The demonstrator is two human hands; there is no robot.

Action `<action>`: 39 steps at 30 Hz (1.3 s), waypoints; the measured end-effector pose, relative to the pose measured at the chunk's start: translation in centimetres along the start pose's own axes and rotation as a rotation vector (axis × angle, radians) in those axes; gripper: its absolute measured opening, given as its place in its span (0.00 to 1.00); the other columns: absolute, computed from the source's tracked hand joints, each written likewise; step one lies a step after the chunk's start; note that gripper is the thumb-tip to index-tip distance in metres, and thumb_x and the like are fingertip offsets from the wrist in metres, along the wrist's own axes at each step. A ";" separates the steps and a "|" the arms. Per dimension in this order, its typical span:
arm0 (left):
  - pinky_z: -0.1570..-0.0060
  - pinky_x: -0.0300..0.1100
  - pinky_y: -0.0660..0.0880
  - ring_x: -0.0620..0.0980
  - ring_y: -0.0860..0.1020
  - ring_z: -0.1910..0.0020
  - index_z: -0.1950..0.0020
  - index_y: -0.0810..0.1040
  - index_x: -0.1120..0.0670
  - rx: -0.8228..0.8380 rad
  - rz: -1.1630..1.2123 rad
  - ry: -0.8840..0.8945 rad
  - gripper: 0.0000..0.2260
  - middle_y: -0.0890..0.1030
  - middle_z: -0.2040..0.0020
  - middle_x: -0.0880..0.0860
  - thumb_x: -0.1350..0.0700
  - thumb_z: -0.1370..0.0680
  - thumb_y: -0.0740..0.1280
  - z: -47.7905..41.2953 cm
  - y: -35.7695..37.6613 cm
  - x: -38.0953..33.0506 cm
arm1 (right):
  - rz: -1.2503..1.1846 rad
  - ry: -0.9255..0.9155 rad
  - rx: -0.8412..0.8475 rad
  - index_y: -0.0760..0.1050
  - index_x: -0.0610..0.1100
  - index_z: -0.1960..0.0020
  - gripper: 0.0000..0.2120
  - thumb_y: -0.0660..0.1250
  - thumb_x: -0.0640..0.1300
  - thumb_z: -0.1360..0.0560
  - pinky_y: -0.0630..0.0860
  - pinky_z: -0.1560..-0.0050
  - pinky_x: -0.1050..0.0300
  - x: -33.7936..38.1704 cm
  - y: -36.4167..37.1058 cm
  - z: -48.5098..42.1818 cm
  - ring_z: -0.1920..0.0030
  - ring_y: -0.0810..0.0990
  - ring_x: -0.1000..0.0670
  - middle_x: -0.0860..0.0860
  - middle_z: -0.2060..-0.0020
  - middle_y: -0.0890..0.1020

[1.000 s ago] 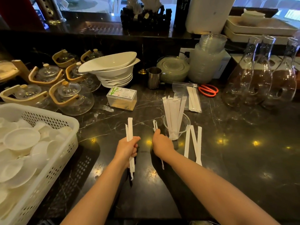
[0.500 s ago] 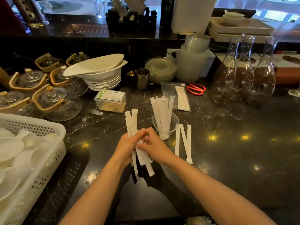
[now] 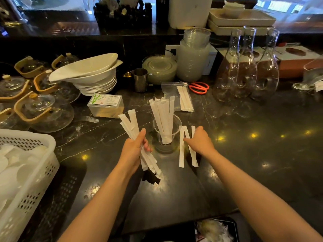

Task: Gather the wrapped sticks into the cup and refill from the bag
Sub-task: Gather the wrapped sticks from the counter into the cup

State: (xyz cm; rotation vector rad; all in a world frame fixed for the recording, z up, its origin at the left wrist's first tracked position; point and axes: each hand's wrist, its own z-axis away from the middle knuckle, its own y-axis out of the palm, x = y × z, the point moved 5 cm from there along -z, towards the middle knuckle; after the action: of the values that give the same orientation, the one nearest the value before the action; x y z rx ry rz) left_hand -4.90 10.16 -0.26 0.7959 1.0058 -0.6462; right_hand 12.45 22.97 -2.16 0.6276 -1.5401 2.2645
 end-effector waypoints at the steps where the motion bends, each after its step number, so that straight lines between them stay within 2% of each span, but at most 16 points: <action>1: 0.69 0.39 0.72 0.44 0.69 0.80 0.72 0.67 0.56 0.004 0.007 -0.004 0.18 0.68 0.83 0.48 0.53 0.24 0.60 0.1 0.1 0.1 | 0.101 0.026 0.028 0.60 0.37 0.36 0.32 0.68 0.53 0.31 0.73 0.44 0.46 -0.3 0.6 -0.1 0.39 0.72 0.39 0.40 0.38 0.70; 4: 0.77 0.34 0.70 0.42 0.66 0.81 0.71 0.66 0.55 0.013 0.016 -0.007 0.16 0.66 0.82 0.47 0.53 0.24 0.61 0.2 0.2 0.3 | 0.286 0.034 0.025 0.60 0.38 0.35 0.37 0.69 0.58 0.33 0.72 0.42 0.46 -0.2 1.6 -0.1 0.36 0.68 0.40 0.40 0.36 0.68; 6: 0.77 0.33 0.69 0.42 0.65 0.81 0.70 0.66 0.55 0.012 -0.017 -0.004 0.15 0.66 0.82 0.46 0.53 0.24 0.62 0.2 0.1 0.6 | 0.291 0.033 0.027 0.61 0.38 0.35 0.36 0.70 0.56 0.34 0.72 0.43 0.47 0.4 1.9 0.0 0.36 0.69 0.40 0.40 0.37 0.69; 13: 0.77 0.34 0.68 0.43 0.64 0.81 0.71 0.65 0.54 -0.008 -0.072 -0.023 0.16 0.64 0.82 0.47 0.53 0.25 0.63 0.2 -0.1 1.3 | 0.295 0.001 0.034 0.62 0.34 0.39 0.17 0.60 0.36 0.26 0.72 0.45 0.47 0.9 2.3 0.1 0.40 0.74 0.38 0.37 0.40 0.74; 16: 0.76 0.35 0.68 0.43 0.65 0.80 0.71 0.65 0.54 -0.002 -0.087 -0.024 0.16 0.64 0.81 0.46 0.52 0.25 0.63 0.2 0.1 1.3 | 0.322 0.014 0.043 0.67 0.34 0.42 0.12 0.58 0.34 0.26 0.73 0.49 0.49 0.3 2.0 0.1 0.42 0.76 0.38 0.38 0.43 0.77; 19: 0.75 0.35 0.68 0.43 0.65 0.80 0.73 0.65 0.54 0.018 -0.105 -0.015 0.18 0.65 0.82 0.47 0.52 0.25 0.63 0.3 0.4 1.2 | 0.363 -0.008 0.092 0.71 0.35 0.53 0.06 0.56 0.34 0.25 0.70 0.56 0.51 -0.1 1.8 0.4 0.50 0.76 0.38 0.38 0.50 0.77; 22: 0.72 0.38 0.68 0.44 0.66 0.79 0.74 0.66 0.54 0.033 -0.131 0.001 0.18 0.66 0.81 0.48 0.51 0.25 0.63 0.4 0.6 1.2 | 0.164 -0.001 0.079 0.71 0.32 0.46 0.11 0.54 0.36 0.24 0.69 0.57 0.53 -0.7 1.1 0.0 0.49 0.76 0.38 0.37 0.47 0.77; 23: 0.70 0.39 0.68 0.45 0.66 0.79 0.74 0.66 0.54 0.039 -0.139 0.011 0.18 0.66 0.80 0.48 0.51 0.25 0.63 0.5 0.7 1.1 | 0.032 -0.009 0.035 0.72 0.33 0.46 0.12 0.53 0.36 0.24 0.69 0.59 0.54 -0.6 0.5 0.1 0.53 0.76 0.40 0.37 0.50 0.77; 25: 0.68 0.40 0.67 0.45 0.65 0.77 0.74 0.66 0.54 0.058 -0.155 0.040 0.18 0.66 0.80 0.47 0.51 0.25 0.63 0.7 1.0 0.8 | -0.323 -0.063 -0.059 0.74 0.38 0.55 0.10 0.54 0.36 0.25 0.66 0.67 0.58 0.1 -0.8 1.0 0.65 0.72 0.48 0.43 0.61 0.76; 27: 0.66 0.41 0.66 0.46 0.66 0.75 0.74 0.66 0.53 0.084 -0.177 0.076 0.18 0.67 0.80 0.46 0.53 0.26 0.64 0.9 1.5 0.5 | -0.653 -0.155 -0.104 0.70 0.45 0.65 0.11 0.56 0.36 0.26 0.63 0.70 0.61 1.3 -1.9 2.7 0.70 0.66 0.52 0.49 0.70 0.70; 28: 0.64 0.41 0.66 0.46 0.66 0.73 0.74 0.67 0.53 0.096 -0.192 0.099 0.17 0.67 0.79 0.46 0.54 0.26 0.64 1.1 1.8 0.2 | -0.750 -0.215 -0.091 0.69 0.46 0.66 0.11 0.57 0.36 0.26 0.64 0.71 0.63 2.2 -2.1 3.7 0.71 0.66 0.54 0.51 0.71 0.69; 31: 0.62 0.40 0.70 0.47 0.71 0.68 0.70 0.72 0.54 0.165 -0.227 0.176 0.10 0.72 0.72 0.50 0.61 0.28 0.66 1.8 3.3 -0.9 | -0.827 -0.391 -0.001 0.69 0.46 0.62 0.07 0.63 0.37 0.28 0.69 0.71 0.68 5.2 -1.7 6.3 0.70 0.70 0.56 0.52 0.69 0.71; 33: 0.60 0.37 0.74 0.46 0.78 0.61 0.58 0.76 0.57 0.257 -0.224 0.165 0.04 0.77 0.63 0.53 0.64 0.30 0.67 2.3 4.2 -1.2 | -0.879 -0.406 0.075 0.70 0.46 0.62 0.08 0.69 0.39 0.31 0.75 0.67 0.68 6.2 -0.7 7.1 0.68 0.76 0.57 0.53 0.68 0.75; 35: 0.56 0.35 0.78 0.47 0.81 0.53 0.44 0.75 0.57 0.355 -0.167 0.135 0.18 0.81 0.53 0.53 0.65 0.33 0.70 2.4 4.5 -1.2 | -0.972 -0.376 0.176 0.71 0.44 0.61 0.08 0.71 0.42 0.32 0.79 0.59 0.60 6.8 0.4 7.4 0.68 0.80 0.55 0.52 0.70 0.78; 36: 0.54 0.36 0.78 0.47 0.81 0.49 0.41 0.74 0.55 0.395 -0.163 0.136 0.22 0.81 0.50 0.52 0.65 0.34 0.71 2.4 4.6 -1.2 | -1.011 -0.371 0.227 0.72 0.43 0.58 0.09 0.72 0.43 0.33 0.80 0.56 0.55 6.9 1.0 7.4 0.67 0.80 0.54 0.52 0.71 0.79; 39: 0.49 0.41 0.79 0.47 0.81 0.50 0.45 0.74 0.47 0.438 -0.283 0.182 0.24 0.80 0.54 0.51 0.70 0.34 0.68 2.9 4.7 -1.6 | -1.071 -0.375 0.339 0.73 0.42 0.53 0.14 0.70 0.47 0.34 0.78 0.55 0.52 7.3 1.7 7.5 0.68 0.80 0.53 0.52 0.72 0.79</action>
State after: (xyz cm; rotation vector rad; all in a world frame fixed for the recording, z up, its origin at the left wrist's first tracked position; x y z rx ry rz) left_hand -0.52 10.57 3.39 1.1201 1.1724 -1.0760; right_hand 6.74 15.53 2.75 1.5692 -0.6034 1.5718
